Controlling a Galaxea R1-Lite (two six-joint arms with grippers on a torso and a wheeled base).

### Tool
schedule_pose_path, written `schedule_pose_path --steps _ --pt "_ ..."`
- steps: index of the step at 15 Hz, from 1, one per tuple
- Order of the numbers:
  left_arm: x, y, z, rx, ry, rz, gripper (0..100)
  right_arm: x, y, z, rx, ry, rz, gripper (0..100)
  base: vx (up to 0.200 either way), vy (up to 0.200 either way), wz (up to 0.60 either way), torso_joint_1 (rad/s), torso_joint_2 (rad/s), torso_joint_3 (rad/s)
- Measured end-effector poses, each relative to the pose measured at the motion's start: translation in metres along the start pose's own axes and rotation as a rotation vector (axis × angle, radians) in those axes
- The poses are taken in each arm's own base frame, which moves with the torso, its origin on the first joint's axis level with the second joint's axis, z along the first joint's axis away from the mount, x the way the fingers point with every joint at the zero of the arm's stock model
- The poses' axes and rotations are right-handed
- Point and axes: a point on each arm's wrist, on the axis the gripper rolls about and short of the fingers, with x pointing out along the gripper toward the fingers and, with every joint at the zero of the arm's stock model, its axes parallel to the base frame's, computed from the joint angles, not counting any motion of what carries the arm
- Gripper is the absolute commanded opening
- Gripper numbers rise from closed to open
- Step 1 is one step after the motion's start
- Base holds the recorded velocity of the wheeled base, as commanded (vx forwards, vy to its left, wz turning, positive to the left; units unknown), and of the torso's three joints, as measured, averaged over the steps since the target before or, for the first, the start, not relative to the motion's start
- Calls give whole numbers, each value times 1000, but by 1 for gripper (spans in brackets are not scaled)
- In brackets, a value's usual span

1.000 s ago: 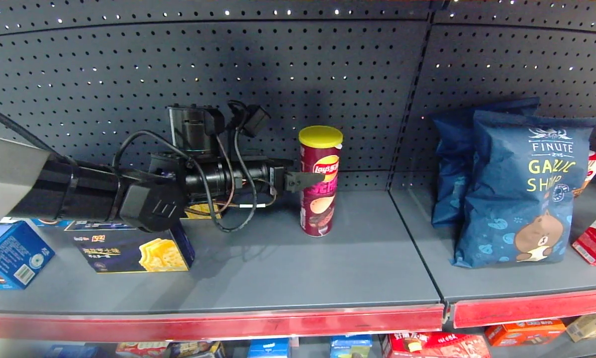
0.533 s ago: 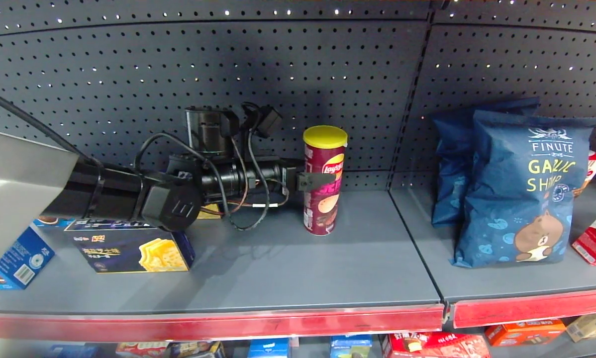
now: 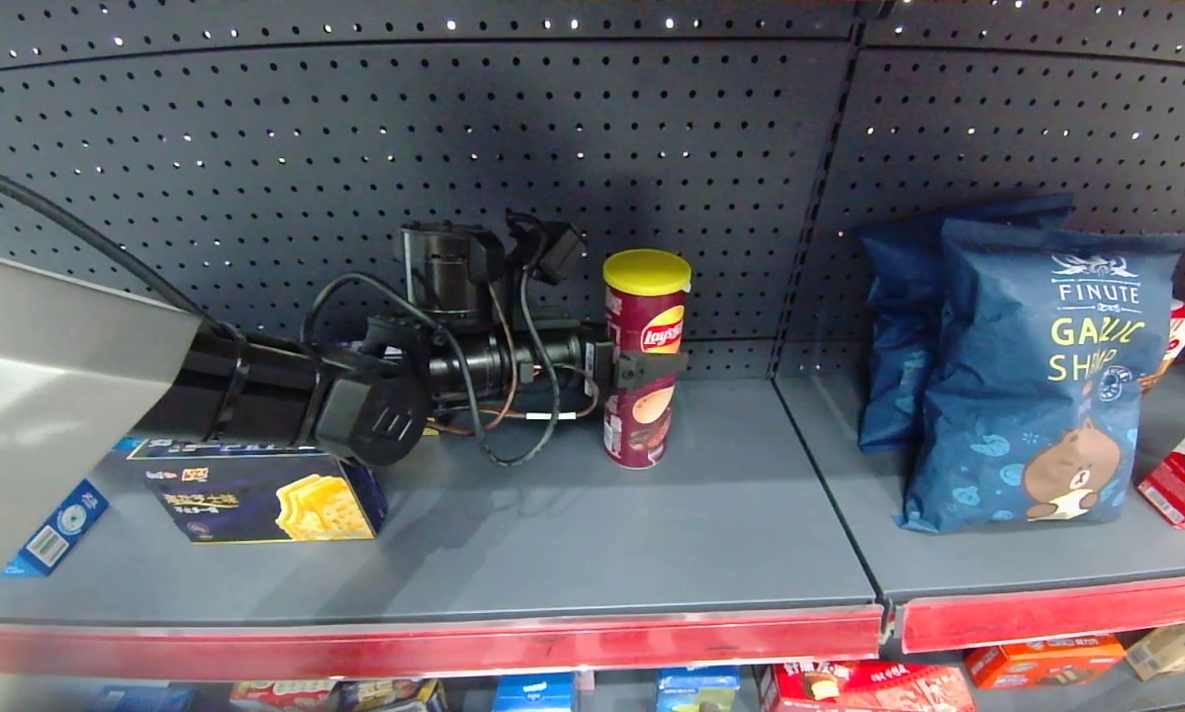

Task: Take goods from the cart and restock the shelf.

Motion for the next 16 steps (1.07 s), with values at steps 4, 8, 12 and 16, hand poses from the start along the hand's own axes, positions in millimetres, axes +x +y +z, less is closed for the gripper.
schedule_pose_path --steps 4,8,12,16 --pt "14 4 5 -37 -31 27 100 -7 -1 -8 -10 20 6 0 0 0 0 0 0 0" --pt "19 6 1 -39 -27 27 0 -10 -2 -9 -5 9 3 0 0 0 0 0 0 0" --pt "18 9 0 -41 -26 41 0 -11 -3 -9 -1 2 0 0 0 0 0 0 0 0" --pt "18 8 -1 -42 -23 39 0 -12 -3 -9 0 -2 -1 0 0 0 0 0 0 0"
